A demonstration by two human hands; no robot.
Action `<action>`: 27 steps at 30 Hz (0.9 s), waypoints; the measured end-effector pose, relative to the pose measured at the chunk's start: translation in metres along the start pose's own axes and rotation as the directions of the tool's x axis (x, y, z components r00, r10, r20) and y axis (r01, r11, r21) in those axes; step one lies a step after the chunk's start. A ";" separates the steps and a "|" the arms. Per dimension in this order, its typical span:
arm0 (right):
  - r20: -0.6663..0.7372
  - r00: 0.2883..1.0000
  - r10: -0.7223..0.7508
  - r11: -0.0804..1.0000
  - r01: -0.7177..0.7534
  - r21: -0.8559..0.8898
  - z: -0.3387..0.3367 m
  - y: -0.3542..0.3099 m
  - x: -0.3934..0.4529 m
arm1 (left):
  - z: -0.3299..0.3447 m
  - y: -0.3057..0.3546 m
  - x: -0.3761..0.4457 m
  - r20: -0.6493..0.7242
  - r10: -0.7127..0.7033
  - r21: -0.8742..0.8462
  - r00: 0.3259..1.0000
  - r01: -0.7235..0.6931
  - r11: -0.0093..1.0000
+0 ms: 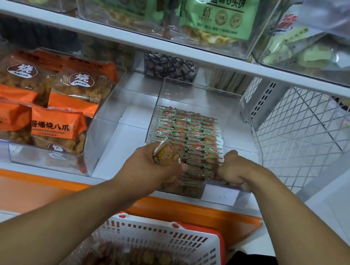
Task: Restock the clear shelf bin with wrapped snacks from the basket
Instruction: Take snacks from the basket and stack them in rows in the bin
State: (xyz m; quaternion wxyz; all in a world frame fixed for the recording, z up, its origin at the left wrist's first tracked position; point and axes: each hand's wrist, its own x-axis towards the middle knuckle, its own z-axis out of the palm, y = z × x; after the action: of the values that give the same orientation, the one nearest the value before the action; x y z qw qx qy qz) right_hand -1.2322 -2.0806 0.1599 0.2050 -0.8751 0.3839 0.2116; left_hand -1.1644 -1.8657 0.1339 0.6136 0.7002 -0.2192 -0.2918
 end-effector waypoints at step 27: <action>-0.389 0.596 -0.702 0.473 0.799 0.371 0.006 -0.043 -0.070 | -0.008 0.033 -0.016 0.076 -0.043 -0.465 0.996 0.073 0.882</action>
State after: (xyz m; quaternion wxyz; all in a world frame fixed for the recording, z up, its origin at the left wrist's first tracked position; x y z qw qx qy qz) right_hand -1.2434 -2.0099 0.2004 0.4645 -0.8806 0.0175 -0.0915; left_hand -1.1686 -1.8543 0.1690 0.7478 0.5287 -0.1408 -0.3761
